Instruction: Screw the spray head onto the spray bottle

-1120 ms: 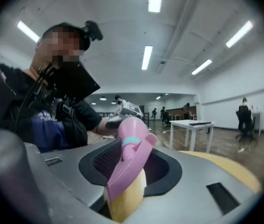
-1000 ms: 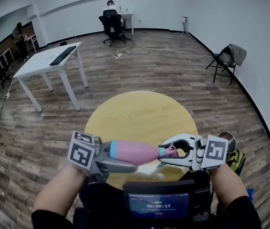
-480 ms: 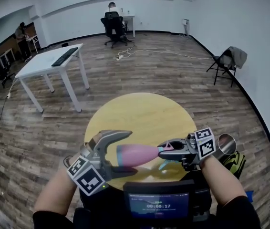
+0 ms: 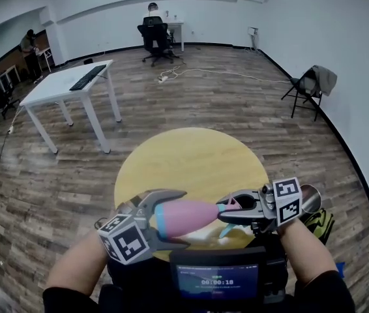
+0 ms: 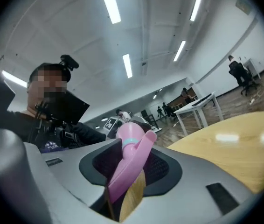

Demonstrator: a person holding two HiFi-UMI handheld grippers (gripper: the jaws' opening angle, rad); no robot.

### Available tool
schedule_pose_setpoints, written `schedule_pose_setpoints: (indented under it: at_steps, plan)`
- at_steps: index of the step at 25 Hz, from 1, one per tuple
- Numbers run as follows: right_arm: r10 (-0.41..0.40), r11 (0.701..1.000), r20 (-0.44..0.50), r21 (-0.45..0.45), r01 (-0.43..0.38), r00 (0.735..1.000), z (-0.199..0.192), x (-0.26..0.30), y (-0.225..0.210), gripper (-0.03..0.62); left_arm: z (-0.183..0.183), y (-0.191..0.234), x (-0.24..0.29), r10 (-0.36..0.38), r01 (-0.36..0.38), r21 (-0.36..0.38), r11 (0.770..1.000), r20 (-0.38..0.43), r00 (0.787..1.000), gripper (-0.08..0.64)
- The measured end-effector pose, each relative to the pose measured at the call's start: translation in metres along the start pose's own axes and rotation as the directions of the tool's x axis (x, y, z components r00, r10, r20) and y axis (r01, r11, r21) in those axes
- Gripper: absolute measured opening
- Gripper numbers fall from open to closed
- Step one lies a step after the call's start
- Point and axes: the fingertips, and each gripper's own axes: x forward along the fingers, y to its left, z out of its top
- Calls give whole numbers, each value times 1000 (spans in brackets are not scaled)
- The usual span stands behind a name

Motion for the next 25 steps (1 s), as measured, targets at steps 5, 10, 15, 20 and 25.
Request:
schedule_pose_setpoints:
  at_steps: [5,10,15,20,25]
  plan:
    - [-62,949,-48,-311,45,997,14,10,22,152,22,-3,-14,-226,367,-543,756,309,924,548]
    - [-95,779,-103,-628,9,990,7,6,46,152,46,4,-20,-200,649,-755,92,624,755,546]
    - [-55,934,24,-352,60,998,12,-2,10,152,37,39,-24,13,340,-700,628,446,895,548]
    - [46,995,175,78,-61,983,9,-13,-13,152,25,27,-24,119,-70,-278,958,164,979,551]
    - [84,975,109,195,-104,990,-5,0,-11,150,-4,12,-9,303,-264,304,915,-88,949,553]
